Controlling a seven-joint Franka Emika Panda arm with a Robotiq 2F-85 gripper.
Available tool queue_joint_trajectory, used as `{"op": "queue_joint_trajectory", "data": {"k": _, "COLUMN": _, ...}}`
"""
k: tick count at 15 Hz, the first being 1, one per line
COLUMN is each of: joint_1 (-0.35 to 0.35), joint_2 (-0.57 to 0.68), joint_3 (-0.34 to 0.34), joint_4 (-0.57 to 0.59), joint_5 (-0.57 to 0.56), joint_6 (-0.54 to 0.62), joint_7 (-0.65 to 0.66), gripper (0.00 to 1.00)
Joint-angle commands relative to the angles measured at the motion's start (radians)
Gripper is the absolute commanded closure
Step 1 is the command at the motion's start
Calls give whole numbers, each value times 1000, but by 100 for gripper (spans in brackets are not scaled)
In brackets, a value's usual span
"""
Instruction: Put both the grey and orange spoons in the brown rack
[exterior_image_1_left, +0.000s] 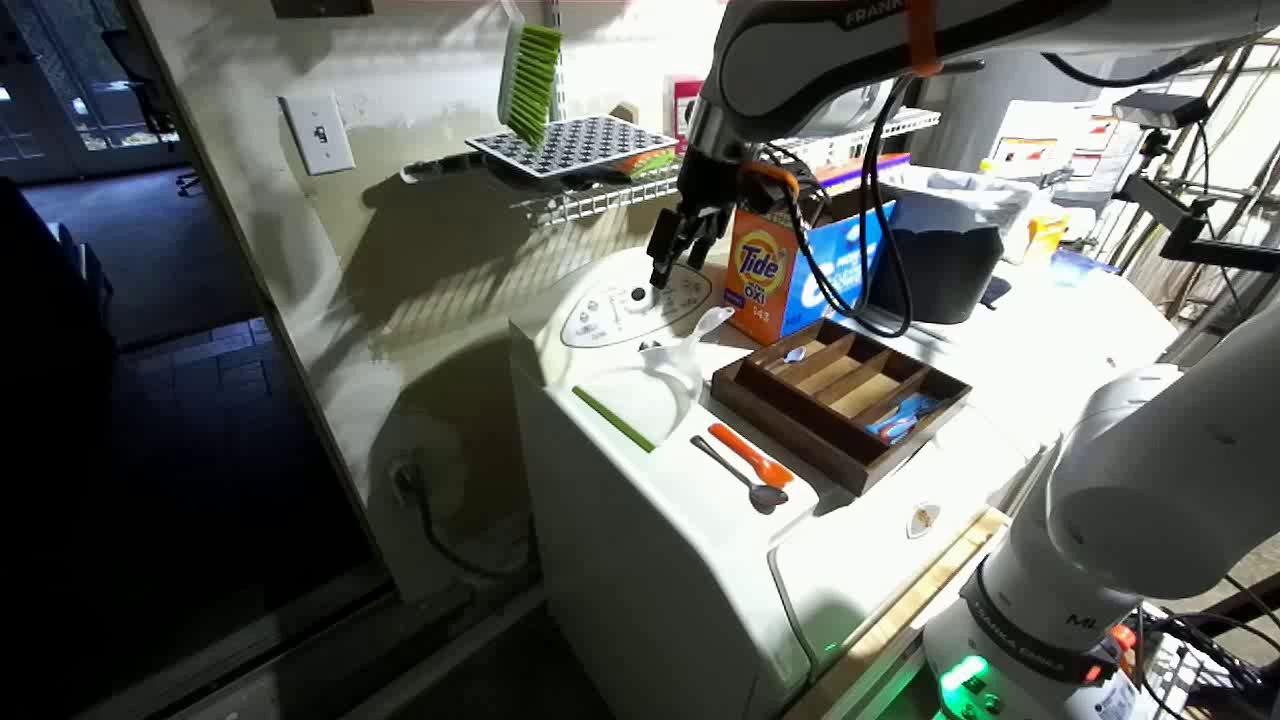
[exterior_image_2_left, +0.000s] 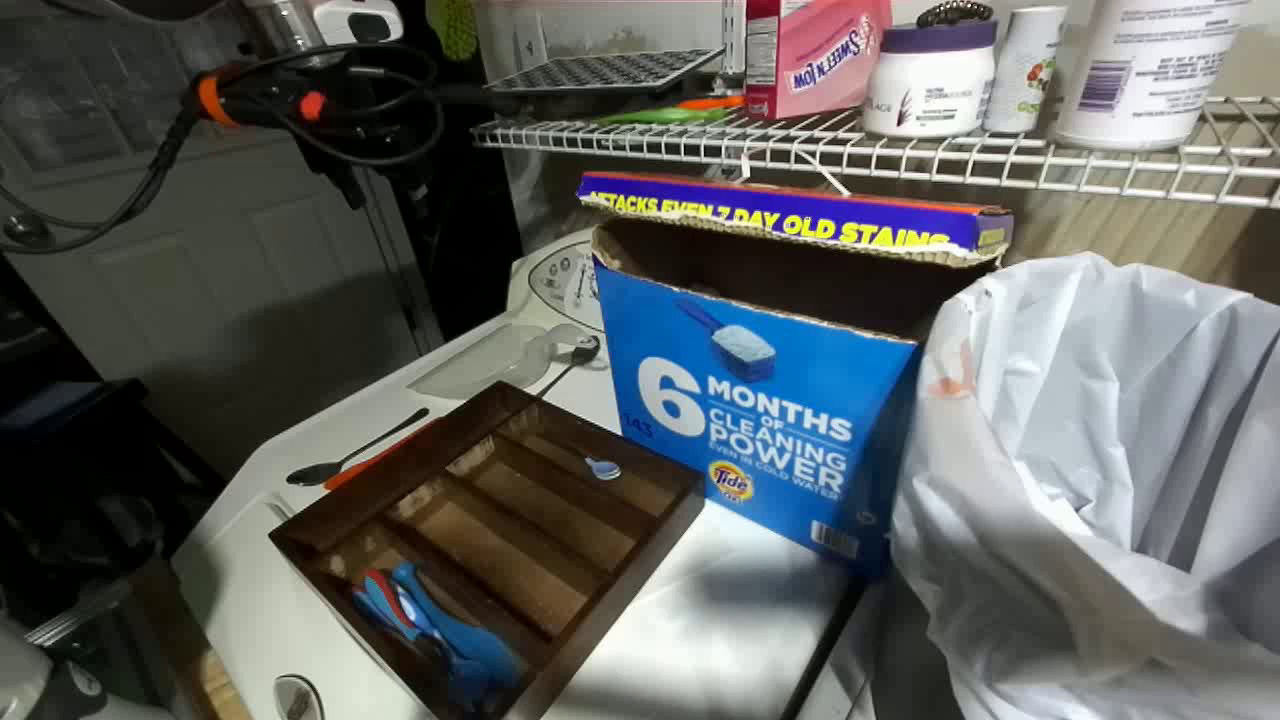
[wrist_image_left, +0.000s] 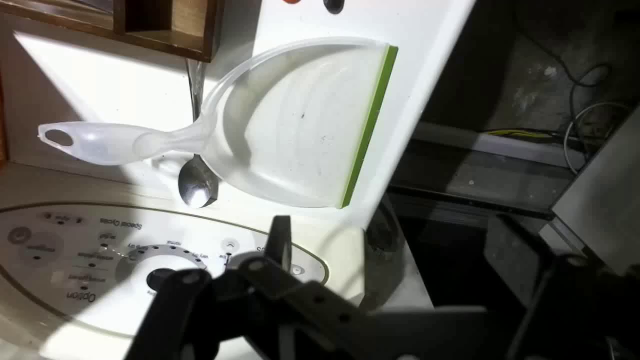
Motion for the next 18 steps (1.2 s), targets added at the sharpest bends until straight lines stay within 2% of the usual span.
{"op": "queue_joint_trajectory", "data": {"k": 1, "joint_1": -12, "joint_2": 0, "joint_3": 11, "joint_4": 3, "joint_5": 5, "joint_6": -4, "joint_7": -3, "gripper": 0}}
{"op": "queue_joint_trajectory", "data": {"k": 9, "joint_1": -10, "joint_2": -4, "joint_3": 18, "joint_4": -4, "joint_5": 11, "joint_6": -19, "joint_7": 18, "gripper": 0}}
{"op": "queue_joint_trajectory", "data": {"k": 13, "joint_1": 0, "joint_2": -16, "joint_3": 70, "joint_4": -25, "joint_5": 21, "joint_6": -81, "joint_7": 144, "gripper": 0}}
{"op": "queue_joint_trajectory", "data": {"k": 18, "joint_1": -10, "joint_2": -21, "joint_3": 171, "joint_4": -61, "joint_5": -17, "joint_6": -180, "joint_7": 378, "gripper": 0}}
